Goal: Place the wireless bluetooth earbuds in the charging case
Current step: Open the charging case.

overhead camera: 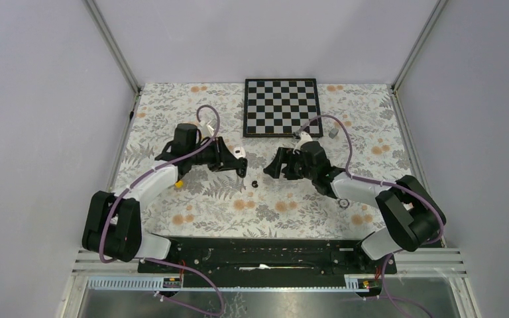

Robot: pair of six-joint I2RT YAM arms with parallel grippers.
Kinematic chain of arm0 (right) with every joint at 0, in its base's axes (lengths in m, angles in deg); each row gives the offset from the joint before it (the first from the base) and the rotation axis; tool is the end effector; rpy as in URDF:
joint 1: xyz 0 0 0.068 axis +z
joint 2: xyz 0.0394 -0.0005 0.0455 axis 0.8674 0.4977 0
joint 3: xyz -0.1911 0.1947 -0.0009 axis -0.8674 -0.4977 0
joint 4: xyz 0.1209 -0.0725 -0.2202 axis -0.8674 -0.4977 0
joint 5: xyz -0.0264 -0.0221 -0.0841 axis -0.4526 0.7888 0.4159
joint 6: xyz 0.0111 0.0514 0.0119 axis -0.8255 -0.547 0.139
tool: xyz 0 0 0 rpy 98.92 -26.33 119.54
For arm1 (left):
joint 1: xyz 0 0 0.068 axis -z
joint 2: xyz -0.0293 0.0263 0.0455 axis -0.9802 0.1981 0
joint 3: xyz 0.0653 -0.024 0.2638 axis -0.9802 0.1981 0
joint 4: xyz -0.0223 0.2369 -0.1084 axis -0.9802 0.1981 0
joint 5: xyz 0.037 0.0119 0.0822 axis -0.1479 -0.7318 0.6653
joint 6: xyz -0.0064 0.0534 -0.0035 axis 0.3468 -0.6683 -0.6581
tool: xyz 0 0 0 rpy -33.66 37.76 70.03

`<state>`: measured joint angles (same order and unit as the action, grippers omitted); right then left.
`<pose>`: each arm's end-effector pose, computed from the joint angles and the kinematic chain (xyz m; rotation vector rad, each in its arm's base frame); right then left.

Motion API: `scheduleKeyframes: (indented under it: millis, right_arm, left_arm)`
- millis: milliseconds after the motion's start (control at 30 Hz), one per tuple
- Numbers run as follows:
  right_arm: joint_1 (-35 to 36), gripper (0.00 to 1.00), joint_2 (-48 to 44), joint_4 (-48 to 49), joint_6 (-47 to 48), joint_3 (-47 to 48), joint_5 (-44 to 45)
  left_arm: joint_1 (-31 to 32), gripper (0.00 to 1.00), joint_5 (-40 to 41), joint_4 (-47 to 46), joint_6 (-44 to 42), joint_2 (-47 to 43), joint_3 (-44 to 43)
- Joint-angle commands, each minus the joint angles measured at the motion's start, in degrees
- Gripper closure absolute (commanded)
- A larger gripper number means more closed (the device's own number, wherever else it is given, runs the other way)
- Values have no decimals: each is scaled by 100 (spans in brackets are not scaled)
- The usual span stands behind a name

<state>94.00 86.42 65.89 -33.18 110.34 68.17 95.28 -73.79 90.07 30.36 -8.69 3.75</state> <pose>0.2473 0.1755 0.1800 -0.1351 2.1304 0.9706 0.2658 -0.1063 0.2250 0.0501 2.3455 -1.3851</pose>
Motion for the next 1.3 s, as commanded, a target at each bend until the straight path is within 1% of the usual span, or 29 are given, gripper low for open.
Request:
scheduleKeyframes:
  millis: [0,67,100,233,367,433,667,800,933,1133,1267]
  right_arm:
    - [346,19,10,-1292,907,752,939]
    - [517,27,170,-1534,1059,1069,1246]
    - [598,33,295,-1654,1107,1224,1391]
    - [755,52,804,-1786,1086,1623,1580]
    - [846,58,1274,-1958,1053,2021,1636]
    - [953,59,1387,-2024,1089,2150,1769]
    - [1258,60,1373,-2109,1114,2233,1941]
    - [1380,60,1352,-2112,1117,2159,2034]
    - [1397,60,1500,-2254,1234,2302,2458]
    - [1397,61,1857,-2551,1579,2698,2859]
    - [1392,61,2076,-2730,1754,2884,2910]
  left_arm:
    - [-391,100,170,1001,-690,-246,-159]
    - [-631,100,113,1042,-712,-340,-73]
    - [-708,100,65,1026,-704,-383,-24]
    - [-818,100,5,991,-652,-487,43]
    - [-835,100,-82,760,-550,-547,185]
    - [-836,100,-255,579,-472,-575,311]
    - [-872,100,-92,755,-571,-598,386]
    - [-897,100,-120,666,-527,-642,457]
    - [-915,100,-126,666,-545,-633,456]
    - [-924,100,-182,662,-571,-656,478]
    - [-924,100,-256,617,-559,-580,473]
